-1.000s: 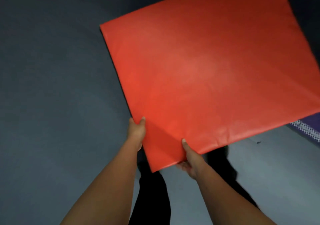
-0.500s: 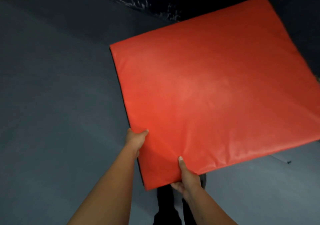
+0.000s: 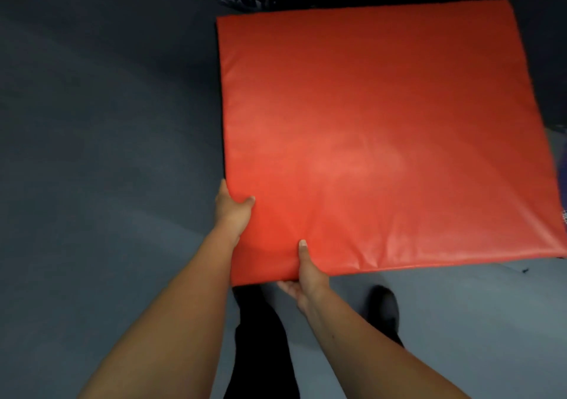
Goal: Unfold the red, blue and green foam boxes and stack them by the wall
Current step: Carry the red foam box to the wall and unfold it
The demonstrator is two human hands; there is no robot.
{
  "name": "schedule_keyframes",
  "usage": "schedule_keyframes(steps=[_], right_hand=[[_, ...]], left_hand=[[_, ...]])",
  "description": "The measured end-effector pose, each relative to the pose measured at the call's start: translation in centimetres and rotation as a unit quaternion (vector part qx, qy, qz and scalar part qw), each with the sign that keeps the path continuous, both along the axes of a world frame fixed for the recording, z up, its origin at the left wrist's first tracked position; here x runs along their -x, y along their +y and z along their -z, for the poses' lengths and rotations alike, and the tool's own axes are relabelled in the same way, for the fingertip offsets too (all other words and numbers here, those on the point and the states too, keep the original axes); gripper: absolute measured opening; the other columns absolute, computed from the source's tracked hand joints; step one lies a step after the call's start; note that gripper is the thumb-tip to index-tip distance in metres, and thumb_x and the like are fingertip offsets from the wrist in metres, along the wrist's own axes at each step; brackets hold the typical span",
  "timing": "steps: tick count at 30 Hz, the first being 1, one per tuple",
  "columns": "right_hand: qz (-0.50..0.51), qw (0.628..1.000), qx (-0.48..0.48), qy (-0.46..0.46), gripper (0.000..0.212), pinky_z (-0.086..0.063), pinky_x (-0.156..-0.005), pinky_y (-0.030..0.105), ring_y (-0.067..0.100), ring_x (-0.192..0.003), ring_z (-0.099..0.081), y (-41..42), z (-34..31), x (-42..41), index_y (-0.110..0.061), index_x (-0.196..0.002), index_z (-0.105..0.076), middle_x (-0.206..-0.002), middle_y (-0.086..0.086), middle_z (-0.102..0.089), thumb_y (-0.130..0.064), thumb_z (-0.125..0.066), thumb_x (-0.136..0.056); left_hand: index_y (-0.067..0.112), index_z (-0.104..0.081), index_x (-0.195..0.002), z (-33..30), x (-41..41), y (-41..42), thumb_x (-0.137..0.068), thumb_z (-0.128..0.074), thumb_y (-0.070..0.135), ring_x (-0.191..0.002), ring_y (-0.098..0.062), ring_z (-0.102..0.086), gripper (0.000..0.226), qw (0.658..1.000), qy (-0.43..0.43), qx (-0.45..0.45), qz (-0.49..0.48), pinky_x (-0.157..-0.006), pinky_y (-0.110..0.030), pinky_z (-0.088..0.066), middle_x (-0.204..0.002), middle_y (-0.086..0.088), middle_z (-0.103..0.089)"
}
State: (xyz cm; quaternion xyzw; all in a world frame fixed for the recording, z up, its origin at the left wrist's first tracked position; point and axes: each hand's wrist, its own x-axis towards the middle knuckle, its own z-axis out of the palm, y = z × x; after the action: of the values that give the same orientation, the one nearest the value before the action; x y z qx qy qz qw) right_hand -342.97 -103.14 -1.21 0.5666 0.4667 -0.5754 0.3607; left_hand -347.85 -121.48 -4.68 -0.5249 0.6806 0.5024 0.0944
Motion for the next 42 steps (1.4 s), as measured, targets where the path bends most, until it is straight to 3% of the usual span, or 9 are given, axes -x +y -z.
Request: schedule_keyframes(steps=[6,9,14,18,23,27,31,35,42], right_hand=[[0.103,0.987,0.121,0.021,0.055,-0.064,-0.062,0.040,0.029,-0.106,-0.069,-14.4,0.8,5.6,-0.009,-0.138,-0.053,-0.131,0.016,-0.065,-0.044,-0.062,-0.097],[0.115,0.967,0.226,0.031,0.066,-0.061,-0.087,0.038,0.033,-0.126,-0.060,-20.3,0.2,9.6,0.000,-0.144,-0.048,-0.137,0.024,-0.060,-0.050,-0.051,-0.101],[0.015,0.974,0.227,0.017,0.080,-0.053,-0.096,0.039,0.031,-0.133,-0.053,-23.1,-2.7,13.1,0.004,-0.145,-0.041,-0.148,0.018,-0.050,-0.062,-0.039,-0.100],[0.054,0.990,0.126,0.008,0.065,-0.048,-0.106,0.049,0.038,-0.135,-0.049,-19.2,-3.0,12.1,-0.004,-0.150,-0.035,-0.149,0.021,-0.045,-0.049,-0.043,-0.104],[0.172,0.983,-0.059,0.039,0.062,-0.052,-0.082,0.044,0.040,-0.125,-0.055,-8.0,0.2,10.4,-0.008,-0.148,-0.039,-0.149,0.026,-0.043,-0.046,-0.053,-0.101],[0.200,0.967,-0.120,0.100,0.054,-0.062,-0.061,0.039,0.031,-0.093,-0.068,-0.9,2.2,10.6,-0.009,-0.143,-0.042,-0.127,0.026,-0.056,-0.036,-0.061,-0.100],[0.180,0.964,-0.136,0.143,0.042,-0.060,-0.079,0.041,0.022,-0.086,-0.068,0.5,2.7,11.3,-0.003,-0.137,-0.047,-0.128,0.020,-0.061,-0.019,-0.060,-0.101],[0.088,0.969,-0.154,0.171,0.034,-0.060,-0.054,0.025,0.019,-0.068,-0.066,4.2,1.7,13.1,0.009,-0.122,-0.054,-0.101,0.022,-0.062,-0.016,-0.061,-0.100],[-0.009,0.986,-0.089,0.143,0.033,-0.053,-0.097,0.047,0.029,-0.090,-0.063,5.6,1.3,13.5,0.009,-0.132,-0.047,-0.103,0.017,-0.057,-0.012,-0.045,-0.107]], left_hand=[[0.021,-0.013,-0.162,-2.3,0.9,-8.3,-0.090,-0.070,0.033,-0.152,-0.034,-0.025,0.092,0.986,-0.109,0.090,0.085,-0.123,-0.048,-0.024,-0.166,-0.015,-0.019],[0.020,-0.008,-0.163,-3.0,2.2,-11.4,-0.093,-0.068,0.033,-0.156,-0.036,-0.003,0.092,0.986,-0.128,0.099,0.045,-0.124,-0.046,-0.012,-0.169,-0.018,0.000],[0.008,-0.030,-0.149,-4.0,4.5,-13.0,-0.099,-0.059,0.028,-0.121,-0.025,-0.057,0.061,0.984,-0.029,-0.131,-0.120,-0.105,-0.041,-0.045,-0.141,-0.005,-0.052],[0.016,-0.039,-0.146,-4.3,5.6,-11.7,-0.100,-0.056,0.038,-0.118,-0.022,-0.052,0.054,0.963,-0.018,-0.241,-0.118,-0.096,-0.042,-0.047,-0.139,-0.004,-0.052],[0.019,-0.035,-0.153,-3.4,6.1,-7.8,-0.100,-0.056,0.046,-0.140,-0.033,-0.044,0.063,0.935,-0.060,-0.327,-0.126,-0.095,-0.047,-0.049,-0.157,-0.013,-0.039],[0.013,-0.035,-0.151,-1.7,7.0,-5.6,-0.107,-0.046,0.037,-0.119,-0.039,-0.059,0.051,0.944,-0.065,-0.305,-0.104,-0.091,-0.049,-0.055,-0.145,-0.016,-0.046],[0.007,-0.037,-0.149,-1.0,8.2,-5.3,-0.111,-0.036,0.032,-0.103,-0.038,-0.068,0.046,0.959,-0.092,-0.251,-0.090,-0.081,-0.045,-0.058,-0.139,-0.018,-0.054],[0.006,-0.039,-0.146,-1.3,9.9,-4.0,-0.111,-0.037,0.025,-0.096,-0.034,-0.068,0.040,0.962,-0.083,-0.250,-0.078,-0.076,-0.043,-0.059,-0.137,-0.017,-0.055],[0.008,-0.037,-0.148,-0.9,9.9,-3.7,-0.111,-0.038,0.019,-0.102,-0.032,-0.066,0.039,0.968,-0.075,-0.232,-0.058,-0.088,-0.043,-0.056,-0.142,-0.017,-0.051]])
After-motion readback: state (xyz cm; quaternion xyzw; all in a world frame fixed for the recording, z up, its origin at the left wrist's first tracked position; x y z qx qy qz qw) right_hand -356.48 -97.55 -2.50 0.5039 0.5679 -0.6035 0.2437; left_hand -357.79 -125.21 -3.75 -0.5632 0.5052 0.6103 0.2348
